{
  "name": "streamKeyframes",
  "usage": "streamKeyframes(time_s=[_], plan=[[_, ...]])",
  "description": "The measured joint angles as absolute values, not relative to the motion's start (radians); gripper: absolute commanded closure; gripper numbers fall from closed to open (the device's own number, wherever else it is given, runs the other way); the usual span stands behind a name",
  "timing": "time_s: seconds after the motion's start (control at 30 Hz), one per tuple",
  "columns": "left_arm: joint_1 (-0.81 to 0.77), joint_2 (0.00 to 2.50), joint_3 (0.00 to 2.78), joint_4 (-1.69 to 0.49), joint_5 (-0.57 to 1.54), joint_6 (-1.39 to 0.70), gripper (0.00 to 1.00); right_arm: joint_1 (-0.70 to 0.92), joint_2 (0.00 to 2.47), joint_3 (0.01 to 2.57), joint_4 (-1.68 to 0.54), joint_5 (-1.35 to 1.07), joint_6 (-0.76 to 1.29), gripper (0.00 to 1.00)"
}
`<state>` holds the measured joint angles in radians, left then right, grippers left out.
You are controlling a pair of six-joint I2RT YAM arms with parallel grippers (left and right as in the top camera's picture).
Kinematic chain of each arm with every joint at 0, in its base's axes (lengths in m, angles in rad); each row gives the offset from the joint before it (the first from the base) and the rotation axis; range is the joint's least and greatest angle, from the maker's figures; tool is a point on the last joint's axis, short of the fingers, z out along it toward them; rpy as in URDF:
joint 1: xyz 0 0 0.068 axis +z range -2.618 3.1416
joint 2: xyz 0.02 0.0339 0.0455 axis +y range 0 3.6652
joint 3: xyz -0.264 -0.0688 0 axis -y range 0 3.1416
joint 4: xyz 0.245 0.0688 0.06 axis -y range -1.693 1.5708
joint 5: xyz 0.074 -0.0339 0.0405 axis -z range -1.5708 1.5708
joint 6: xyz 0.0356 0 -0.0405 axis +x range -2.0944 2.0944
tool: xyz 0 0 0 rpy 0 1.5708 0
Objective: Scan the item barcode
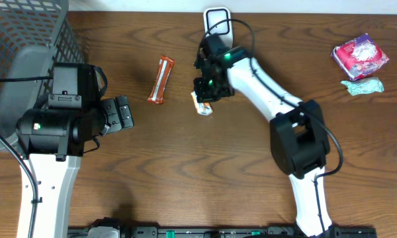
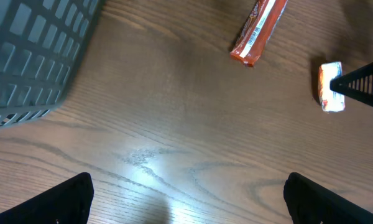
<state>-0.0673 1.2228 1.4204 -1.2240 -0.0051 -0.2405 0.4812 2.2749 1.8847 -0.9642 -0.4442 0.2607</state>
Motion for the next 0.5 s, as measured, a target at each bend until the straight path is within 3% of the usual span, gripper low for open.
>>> streamKeyframes(time_s=[0.3,0.5], plan=[[-0.067,1.223,1.42,-1.224,-0.006,-0.241,0.02,0.397,2.284,1.862,-0.843,-0.824,0.225,0.99],[-0.067,1.223,1.42,-1.224,-0.006,-0.241,0.02,0.408,2.284,1.738,-0.665,-0.936,0.29,0.99]])
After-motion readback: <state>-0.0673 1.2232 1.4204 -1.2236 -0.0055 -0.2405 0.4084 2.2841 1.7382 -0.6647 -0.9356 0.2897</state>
